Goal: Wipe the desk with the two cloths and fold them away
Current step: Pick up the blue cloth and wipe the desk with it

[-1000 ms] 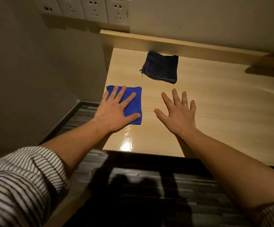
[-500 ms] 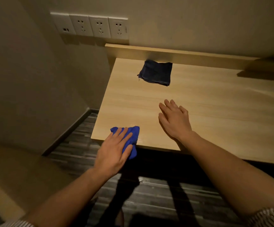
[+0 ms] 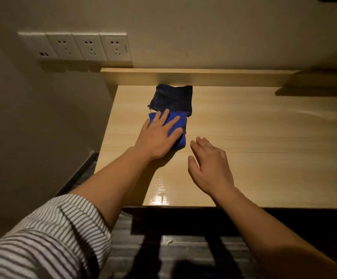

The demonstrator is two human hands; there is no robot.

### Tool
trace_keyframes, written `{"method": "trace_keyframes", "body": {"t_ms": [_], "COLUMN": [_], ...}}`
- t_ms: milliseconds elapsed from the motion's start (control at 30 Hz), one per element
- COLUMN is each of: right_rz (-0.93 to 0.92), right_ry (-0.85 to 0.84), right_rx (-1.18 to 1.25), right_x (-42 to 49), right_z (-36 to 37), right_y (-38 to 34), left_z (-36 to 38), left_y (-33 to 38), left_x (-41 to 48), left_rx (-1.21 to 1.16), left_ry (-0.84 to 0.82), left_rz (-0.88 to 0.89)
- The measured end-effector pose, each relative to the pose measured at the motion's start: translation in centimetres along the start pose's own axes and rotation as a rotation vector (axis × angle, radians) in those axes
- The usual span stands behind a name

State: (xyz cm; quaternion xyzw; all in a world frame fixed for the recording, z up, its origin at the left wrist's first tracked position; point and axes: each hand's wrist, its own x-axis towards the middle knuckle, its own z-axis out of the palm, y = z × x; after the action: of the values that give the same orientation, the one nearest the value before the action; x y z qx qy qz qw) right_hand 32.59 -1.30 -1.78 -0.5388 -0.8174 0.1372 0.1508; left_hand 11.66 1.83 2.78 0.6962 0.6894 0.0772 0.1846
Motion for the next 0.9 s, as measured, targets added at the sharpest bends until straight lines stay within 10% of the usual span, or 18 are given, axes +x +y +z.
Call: {"method": "trace_keyframes", "body": {"t_ms": [333, 567, 900], "right_rz": [-0.228, -0.388, -0.485], "right_ry": [-0.003, -0.463, -0.476], "right_rx": [0.036, -0.345, -0.436], "right_x": [4.6, 13.7, 15.7], "right_z": [-2.5, -1.3, 0.6], "right_y": [-3.0, -5.5, -5.5], "left_z": [-0.9, 1.4, 1.8], "left_y": [-9.1, -12.0, -12.2], "left_x": [-5.2, -6.7, -6.5], "left_rx": [0.086, 0.181, 0.194], "left_ry": [0.057, 0.052, 0.076], "left_rz": [-0.070, -0.139, -0.131]}}
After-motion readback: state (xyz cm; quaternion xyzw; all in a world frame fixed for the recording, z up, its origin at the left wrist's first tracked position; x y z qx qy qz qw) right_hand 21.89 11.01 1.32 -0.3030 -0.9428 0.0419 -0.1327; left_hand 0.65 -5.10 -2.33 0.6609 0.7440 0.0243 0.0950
